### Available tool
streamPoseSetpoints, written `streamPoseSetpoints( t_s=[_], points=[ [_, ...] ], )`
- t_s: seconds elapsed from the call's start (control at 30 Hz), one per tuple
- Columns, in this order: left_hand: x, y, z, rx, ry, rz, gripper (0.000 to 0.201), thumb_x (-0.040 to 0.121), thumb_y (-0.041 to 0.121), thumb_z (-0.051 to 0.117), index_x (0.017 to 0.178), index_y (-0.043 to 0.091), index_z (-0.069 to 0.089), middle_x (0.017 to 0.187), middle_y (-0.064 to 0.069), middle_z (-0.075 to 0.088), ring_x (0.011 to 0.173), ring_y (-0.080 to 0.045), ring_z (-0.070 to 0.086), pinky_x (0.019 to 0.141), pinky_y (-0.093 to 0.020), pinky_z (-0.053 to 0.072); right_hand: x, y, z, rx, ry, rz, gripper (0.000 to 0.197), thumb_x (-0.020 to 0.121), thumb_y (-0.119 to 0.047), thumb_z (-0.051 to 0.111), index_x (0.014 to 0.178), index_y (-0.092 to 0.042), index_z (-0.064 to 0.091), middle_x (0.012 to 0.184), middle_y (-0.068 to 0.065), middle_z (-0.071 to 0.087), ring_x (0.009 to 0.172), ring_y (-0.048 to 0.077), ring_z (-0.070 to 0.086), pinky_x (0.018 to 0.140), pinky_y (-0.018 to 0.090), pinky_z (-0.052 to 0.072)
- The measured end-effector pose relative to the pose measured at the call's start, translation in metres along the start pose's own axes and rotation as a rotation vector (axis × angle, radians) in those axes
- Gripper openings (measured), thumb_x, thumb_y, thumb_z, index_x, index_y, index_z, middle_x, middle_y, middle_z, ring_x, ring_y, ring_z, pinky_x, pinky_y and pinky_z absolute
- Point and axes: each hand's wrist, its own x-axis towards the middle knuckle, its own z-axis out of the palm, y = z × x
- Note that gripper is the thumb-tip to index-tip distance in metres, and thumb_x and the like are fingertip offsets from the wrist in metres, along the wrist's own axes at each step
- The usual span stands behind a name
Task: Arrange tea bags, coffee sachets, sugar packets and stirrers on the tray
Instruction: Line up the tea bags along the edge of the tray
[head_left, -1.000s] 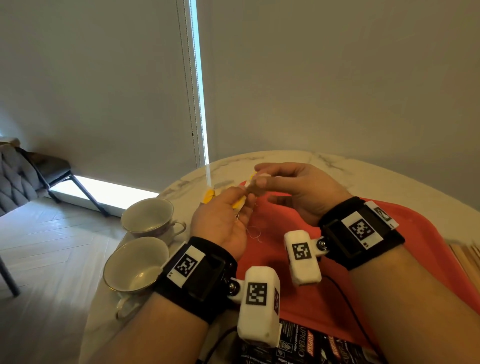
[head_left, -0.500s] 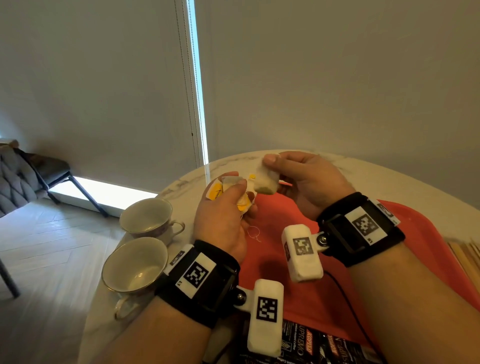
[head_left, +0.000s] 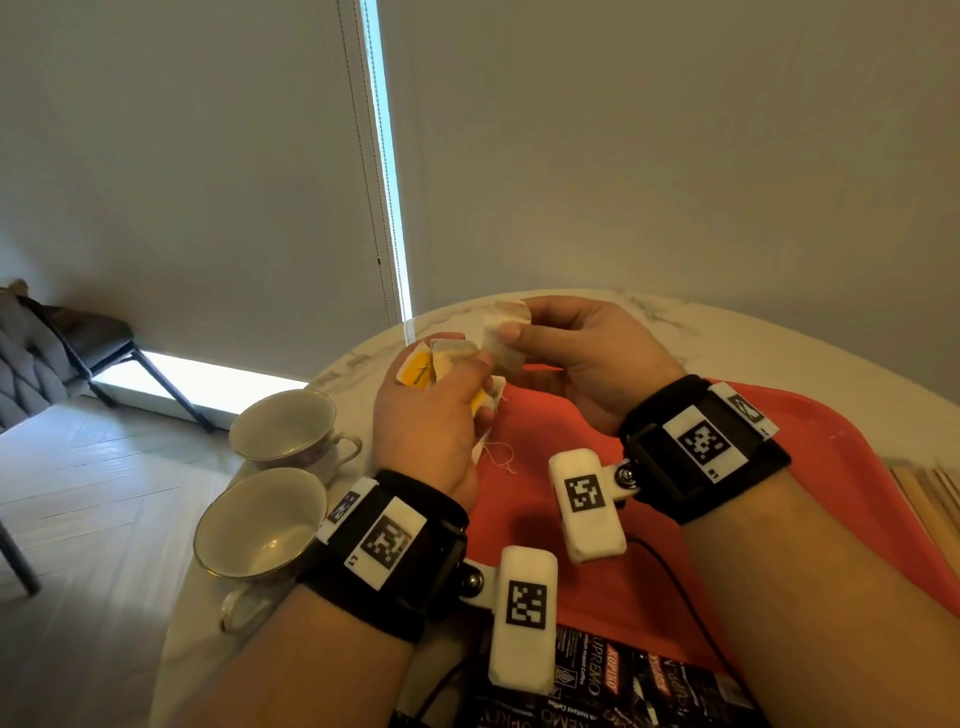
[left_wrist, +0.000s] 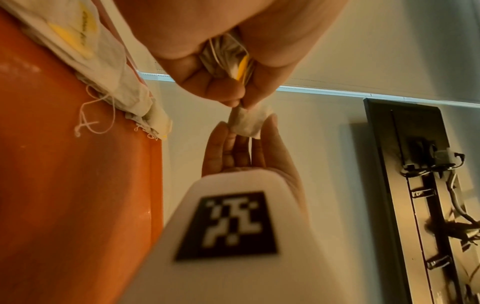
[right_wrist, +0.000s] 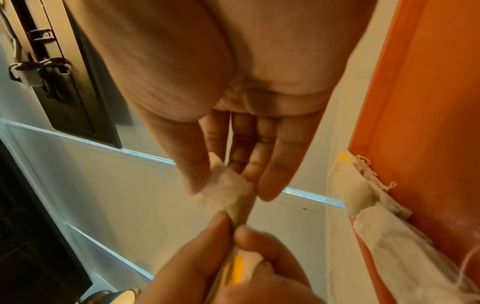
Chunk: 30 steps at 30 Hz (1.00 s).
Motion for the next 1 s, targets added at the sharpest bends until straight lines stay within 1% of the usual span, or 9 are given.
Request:
streamPoseSetpoints(
  t_s=[0.13, 0.23, 0.33, 0.47, 0.6, 0.67, 0.77, 0.87, 1.0],
  points=[
    [0.001, 0.000, 0.000, -0.074, 0.035, -0.018, 0.015, 0.091, 0.007, 0.075, 0.105, 0.011, 0.071, 0.081, -0.007, 0.069, 0.065, -0.013, 0.065, 0.051, -0.023, 0.049, -0.002, 0.001, 0.002, 0.022, -0.033, 0.026, 0.039, 0.080, -0.001, 0.077, 0.117, -0.006, 0.070, 0.114, 0.018, 0.074, 0.105, 0.032, 0.073, 0.089, 0.039, 0.059],
    [0.002, 0.001, 0.000, -0.084, 0.059, -0.013, 0.016, 0.092, 0.006, 0.074, 0.107, 0.009, 0.071, 0.081, -0.007, 0.068, 0.065, -0.012, 0.063, 0.051, -0.023, 0.049, -0.001, 0.003, 0.002, 0.039, 0.026, 0.045, 0.033, 0.081, 0.005, 0.074, 0.112, -0.005, 0.069, 0.112, 0.022, 0.073, 0.106, 0.035, 0.072, 0.081, 0.037, 0.060],
    [0.003, 0.001, 0.001, -0.075, 0.075, 0.006, 0.014, 0.092, 0.006, 0.074, 0.104, 0.011, 0.071, 0.077, -0.007, 0.067, 0.063, -0.012, 0.063, 0.052, -0.024, 0.051, 0.004, 0.007, 0.000, 0.078, 0.133, 0.052, 0.027, 0.084, 0.009, 0.072, 0.106, -0.006, 0.068, 0.104, 0.023, 0.074, 0.094, 0.033, 0.073, 0.073, 0.036, 0.060],
    [0.004, 0.003, 0.001, -0.092, 0.114, 0.020, 0.018, 0.092, 0.008, 0.075, 0.109, 0.007, 0.070, 0.080, -0.008, 0.069, 0.064, -0.014, 0.065, 0.055, -0.025, 0.053, 0.008, 0.020, -0.005, 0.108, 0.307, 0.134, 0.025, 0.084, 0.012, 0.070, 0.095, -0.009, 0.062, 0.080, 0.012, 0.071, 0.070, 0.023, 0.070, 0.058, 0.030, 0.058],
    [0.003, 0.007, 0.001, -0.135, 0.142, 0.005, 0.017, 0.093, 0.008, 0.074, 0.109, 0.006, 0.070, 0.077, -0.007, 0.069, 0.060, -0.012, 0.066, 0.053, -0.026, 0.052, 0.014, 0.041, 0.000, -0.020, 0.346, 0.274, 0.023, 0.082, 0.014, 0.070, 0.090, -0.007, 0.062, 0.084, 0.018, 0.068, 0.063, 0.024, 0.066, 0.053, 0.029, 0.057],
    [0.003, 0.009, 0.001, -0.137, 0.142, 0.003, 0.011, 0.093, 0.008, 0.073, 0.104, 0.010, 0.071, 0.071, -0.004, 0.068, 0.058, -0.011, 0.065, 0.053, -0.026, 0.053, 0.018, 0.048, 0.004, -0.060, 0.329, 0.314, 0.022, 0.082, 0.014, 0.070, 0.084, -0.006, 0.062, 0.083, 0.020, 0.067, 0.061, 0.025, 0.066, 0.053, 0.032, 0.058],
    [0.003, 0.010, 0.000, -0.130, 0.149, 0.007, 0.008, 0.093, 0.009, 0.074, 0.098, 0.014, 0.070, 0.071, -0.003, 0.068, 0.064, -0.012, 0.066, 0.057, -0.027, 0.053, 0.022, 0.054, 0.009, -0.102, 0.317, 0.364, 0.019, 0.083, 0.012, 0.070, 0.082, -0.006, 0.064, 0.085, 0.018, 0.069, 0.071, 0.027, 0.070, 0.065, 0.037, 0.062],
    [0.004, 0.009, 0.000, -0.134, 0.156, -0.006, 0.010, 0.092, 0.009, 0.074, 0.100, 0.014, 0.070, 0.070, -0.001, 0.068, 0.063, -0.010, 0.067, 0.057, -0.028, 0.053, 0.025, 0.059, 0.012, -0.124, 0.316, 0.402, 0.018, 0.083, 0.011, 0.071, 0.080, -0.006, 0.067, 0.084, 0.015, 0.070, 0.078, 0.028, 0.071, 0.071, 0.037, 0.062],
    [0.005, 0.010, -0.001, -0.153, 0.158, -0.035, 0.015, 0.093, 0.009, 0.074, 0.107, 0.011, 0.070, 0.068, 0.000, 0.069, 0.059, -0.008, 0.069, 0.056, -0.027, 0.053, 0.027, 0.062, 0.014, -0.113, 0.324, 0.400, 0.016, 0.084, 0.009, 0.072, 0.080, -0.006, 0.069, 0.086, 0.016, 0.072, 0.081, 0.029, 0.072, 0.071, 0.036, 0.061]
  ],
)
